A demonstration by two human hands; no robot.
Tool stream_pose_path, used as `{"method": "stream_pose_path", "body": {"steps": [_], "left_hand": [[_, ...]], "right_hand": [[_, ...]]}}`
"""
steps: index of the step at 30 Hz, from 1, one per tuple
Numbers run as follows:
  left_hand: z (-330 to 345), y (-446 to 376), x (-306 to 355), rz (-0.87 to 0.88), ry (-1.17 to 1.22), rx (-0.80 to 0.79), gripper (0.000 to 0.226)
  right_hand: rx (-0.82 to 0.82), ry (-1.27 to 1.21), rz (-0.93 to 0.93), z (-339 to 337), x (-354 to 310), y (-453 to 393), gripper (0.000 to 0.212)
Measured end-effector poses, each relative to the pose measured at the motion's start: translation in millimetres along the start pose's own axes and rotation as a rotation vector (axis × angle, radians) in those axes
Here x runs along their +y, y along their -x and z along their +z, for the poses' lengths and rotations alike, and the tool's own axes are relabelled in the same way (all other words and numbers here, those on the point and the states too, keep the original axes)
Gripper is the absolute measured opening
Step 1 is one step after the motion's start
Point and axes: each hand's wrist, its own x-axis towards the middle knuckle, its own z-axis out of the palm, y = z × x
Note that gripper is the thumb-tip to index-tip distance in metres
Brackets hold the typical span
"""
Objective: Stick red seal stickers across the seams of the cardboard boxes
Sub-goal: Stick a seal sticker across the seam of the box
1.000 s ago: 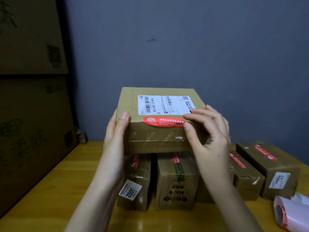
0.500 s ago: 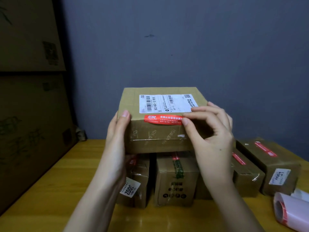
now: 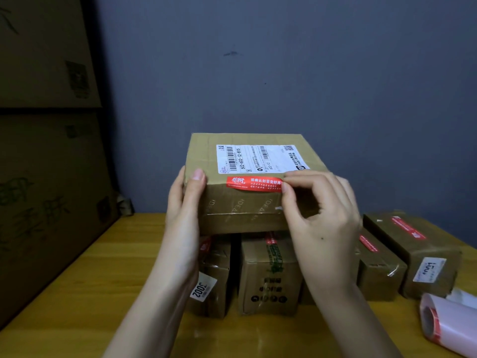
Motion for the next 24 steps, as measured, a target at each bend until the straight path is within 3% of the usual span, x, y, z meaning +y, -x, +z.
{"method": "stream_pose_path", "body": {"steps": [7, 14, 19, 24], "left_hand": [[-2.9, -2.8, -2.0, 0.093, -0.067, 0.026, 0.082], [-4.4, -6.7, -4.6, 0.1, -0.074, 0.035, 0.084], [-4.1, -6.3, -3.8, 0.039, -0.007, 0.003, 0.075], [3.7, 0.5, -0.7, -0.047, 0.077, -0.028, 0.045]], "right_hand": [[-0.089, -0.056, 0.097, 2.6, -0.8, -0.2, 0.017], [-0.141, -0.132, 0.178, 5.3, -1.3, 1.4, 0.013], [-0.157, -0.138, 0.163, 5.4, -1.0, 0.1, 0.016], [-0.041, 0.058, 0.003, 2.0, -0.8, 1.3, 0.029]]}}
